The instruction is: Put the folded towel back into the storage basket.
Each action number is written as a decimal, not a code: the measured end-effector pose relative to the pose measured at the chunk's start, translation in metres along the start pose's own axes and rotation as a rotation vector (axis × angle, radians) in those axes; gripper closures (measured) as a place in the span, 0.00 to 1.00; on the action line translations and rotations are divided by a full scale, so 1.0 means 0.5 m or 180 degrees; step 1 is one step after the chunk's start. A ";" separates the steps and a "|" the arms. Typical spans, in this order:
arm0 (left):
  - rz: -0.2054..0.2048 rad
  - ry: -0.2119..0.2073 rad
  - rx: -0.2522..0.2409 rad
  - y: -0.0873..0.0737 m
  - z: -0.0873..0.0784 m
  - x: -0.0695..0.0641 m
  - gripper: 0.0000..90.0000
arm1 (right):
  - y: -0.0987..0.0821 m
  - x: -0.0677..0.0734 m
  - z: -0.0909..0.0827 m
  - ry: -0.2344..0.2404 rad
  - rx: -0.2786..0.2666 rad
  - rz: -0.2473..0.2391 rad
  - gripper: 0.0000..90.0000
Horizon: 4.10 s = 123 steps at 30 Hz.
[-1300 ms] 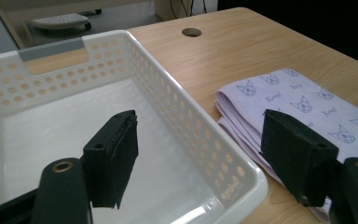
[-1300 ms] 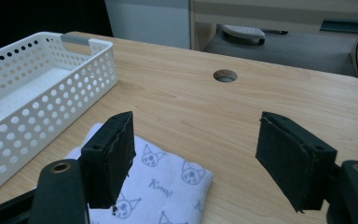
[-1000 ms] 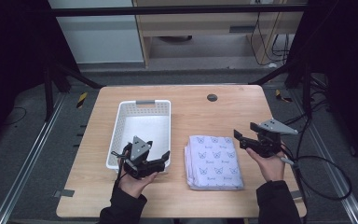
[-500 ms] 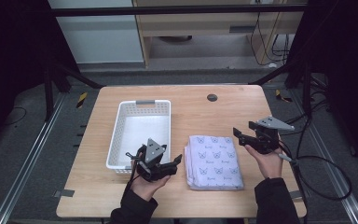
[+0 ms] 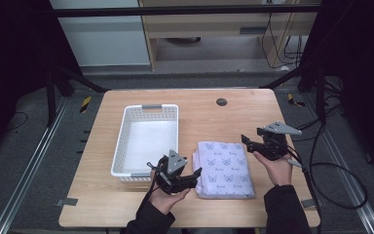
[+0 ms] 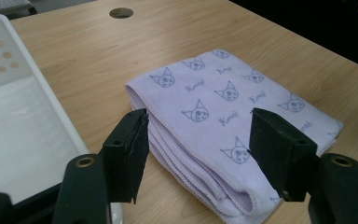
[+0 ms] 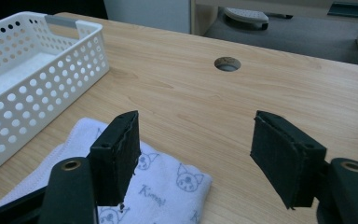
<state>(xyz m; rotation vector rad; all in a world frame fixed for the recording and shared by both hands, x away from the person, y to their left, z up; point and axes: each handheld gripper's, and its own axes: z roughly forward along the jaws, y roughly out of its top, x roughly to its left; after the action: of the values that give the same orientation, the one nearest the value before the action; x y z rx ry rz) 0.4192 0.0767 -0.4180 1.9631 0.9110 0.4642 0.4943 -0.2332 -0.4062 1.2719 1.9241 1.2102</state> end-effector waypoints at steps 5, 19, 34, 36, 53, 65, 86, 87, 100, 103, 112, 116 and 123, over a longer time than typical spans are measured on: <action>-0.0035 -0.0005 0.0068 -0.009 0.016 -0.011 0.41 | -0.004 0.005 0.009 0.0014 0.0053 -0.0017 0.37; -0.0087 0.0047 0.0229 -0.045 0.057 -0.024 0.41 | -0.039 -0.012 0.023 0.0014 0.0141 0.0027 0.40; -0.0131 0.0117 0.0341 -0.069 0.085 -0.030 0.42 | -0.075 -0.017 0.062 0.0042 0.0352 0.0069 0.44; -0.0130 0.0119 0.0359 -0.071 0.088 -0.031 0.42 | -0.081 -0.016 0.069 0.0056 0.0385 0.0053 0.45; -0.0114 0.0105 0.0510 -0.089 0.119 -0.043 0.41 | -0.110 -0.013 0.097 0.0094 0.0569 0.0043 0.48; -0.0138 0.0114 0.0585 -0.098 0.132 -0.046 0.38 | -0.127 -0.013 0.116 0.0124 0.0708 0.0070 0.53; -0.0299 0.0045 0.0607 -0.108 0.145 -0.037 0.33 | -0.139 -0.013 0.129 0.0256 0.0849 0.0317 0.65; -0.0289 0.0026 0.0592 -0.109 0.144 -0.038 0.35 | -0.139 -0.013 0.130 0.0267 0.0850 0.0342 0.66; -0.0485 -0.0234 0.0531 -0.111 0.143 -0.038 0.63 | -0.137 -0.010 0.129 0.0308 0.0861 0.0426 0.81; -0.0599 -0.0295 0.0518 -0.112 0.142 -0.034 0.69 | -0.136 -0.010 0.128 0.0312 0.0846 0.0444 0.84; -0.0564 -0.0304 0.0364 -0.108 0.129 -0.031 0.79 | -0.128 -0.010 0.115 0.0327 0.0780 0.0405 0.86; -0.0500 -0.0333 0.0287 -0.100 0.119 -0.031 0.80 | -0.118 -0.008 0.098 0.0348 0.0710 0.0381 0.86; -0.0448 -0.0328 0.0226 -0.080 0.095 -0.034 0.80 | -0.094 0.000 0.064 0.0397 0.0555 0.0338 0.86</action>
<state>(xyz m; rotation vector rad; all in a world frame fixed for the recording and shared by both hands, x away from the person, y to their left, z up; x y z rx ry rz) 0.4210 0.0499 -0.4767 1.9517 1.0033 0.2507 0.4998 -0.2281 -0.4628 1.4342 2.1141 1.2214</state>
